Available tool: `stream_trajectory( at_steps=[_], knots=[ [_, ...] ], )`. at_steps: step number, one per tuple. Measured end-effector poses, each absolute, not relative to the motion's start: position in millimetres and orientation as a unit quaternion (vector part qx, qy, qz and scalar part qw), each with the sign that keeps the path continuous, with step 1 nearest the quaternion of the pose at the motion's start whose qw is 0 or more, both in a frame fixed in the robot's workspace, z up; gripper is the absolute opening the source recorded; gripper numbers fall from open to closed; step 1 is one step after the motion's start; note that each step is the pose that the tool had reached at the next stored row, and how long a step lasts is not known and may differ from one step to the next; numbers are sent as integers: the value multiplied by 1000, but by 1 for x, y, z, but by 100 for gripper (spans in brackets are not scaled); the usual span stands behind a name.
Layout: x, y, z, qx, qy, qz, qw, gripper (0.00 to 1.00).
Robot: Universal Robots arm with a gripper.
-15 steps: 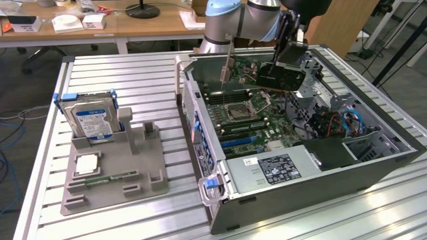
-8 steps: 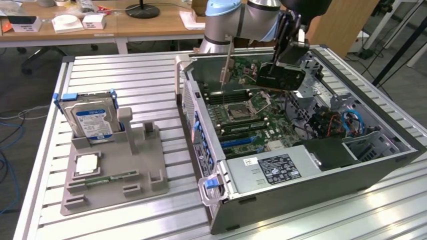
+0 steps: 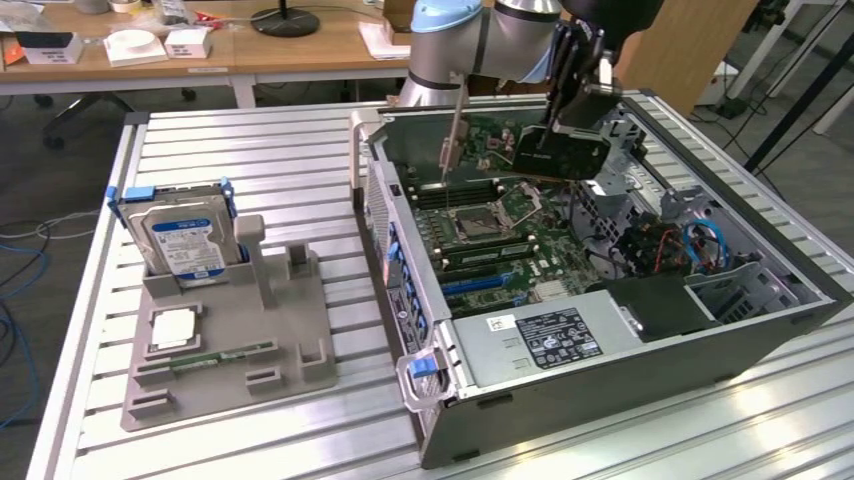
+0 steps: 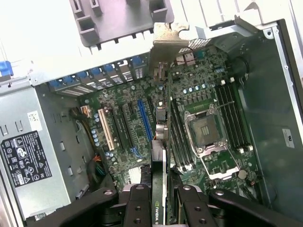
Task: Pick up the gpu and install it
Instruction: 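Insert the gpu into the slot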
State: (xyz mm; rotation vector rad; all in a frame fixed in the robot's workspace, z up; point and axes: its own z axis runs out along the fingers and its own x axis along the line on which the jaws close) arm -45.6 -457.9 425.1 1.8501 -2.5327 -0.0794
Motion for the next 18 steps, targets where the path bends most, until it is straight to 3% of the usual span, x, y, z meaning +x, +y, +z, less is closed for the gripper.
stream_trajectory(
  at_steps=[18],
  knots=[
    [-46, -458, 425, 629, -777, -25, 3, 26]
  ],
)
